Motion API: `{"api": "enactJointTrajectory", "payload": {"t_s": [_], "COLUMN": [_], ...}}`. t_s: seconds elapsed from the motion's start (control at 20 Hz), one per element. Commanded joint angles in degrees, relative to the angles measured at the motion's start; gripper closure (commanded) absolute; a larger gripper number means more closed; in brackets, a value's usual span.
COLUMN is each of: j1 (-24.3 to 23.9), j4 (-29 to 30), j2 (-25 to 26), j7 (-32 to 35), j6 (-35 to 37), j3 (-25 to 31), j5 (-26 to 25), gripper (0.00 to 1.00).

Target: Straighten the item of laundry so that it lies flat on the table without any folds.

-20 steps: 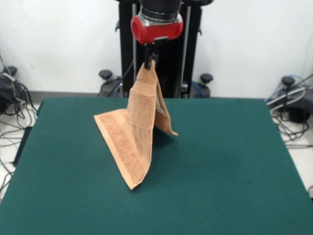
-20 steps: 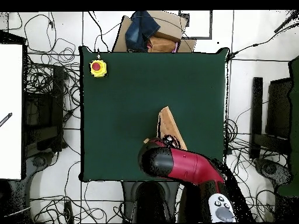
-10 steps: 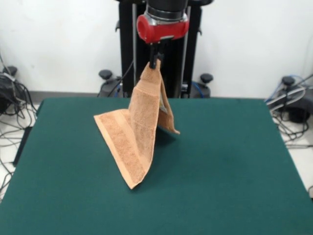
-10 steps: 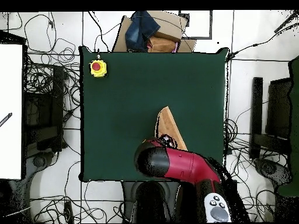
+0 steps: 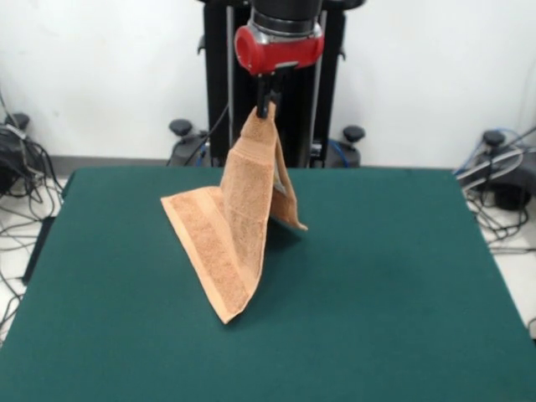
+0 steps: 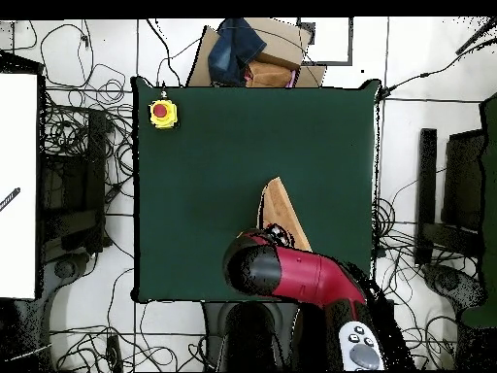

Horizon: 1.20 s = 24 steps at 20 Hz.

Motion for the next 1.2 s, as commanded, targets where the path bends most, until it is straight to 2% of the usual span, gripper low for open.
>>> {"api": "enactJointTrajectory", "payload": {"t_s": [0.05, 0.65, 0.85, 1.2], "j1": [0.64, 3.07, 2.71, 1.57], "j4": [4.29, 8.51, 10.53, 10.30], "j2": [0.77, 0.87, 0.77, 0.76], "j7": [16.20, 18.58, 18.46, 17.13], "j6": [-2.21, -4.92, -6.28, -6.07], "j3": [0.89, 0.94, 1.29, 1.77], "j5": [2.60, 3.70, 4.08, 4.87], "gripper": [1.00, 1.00, 1.00, 1.00]}}
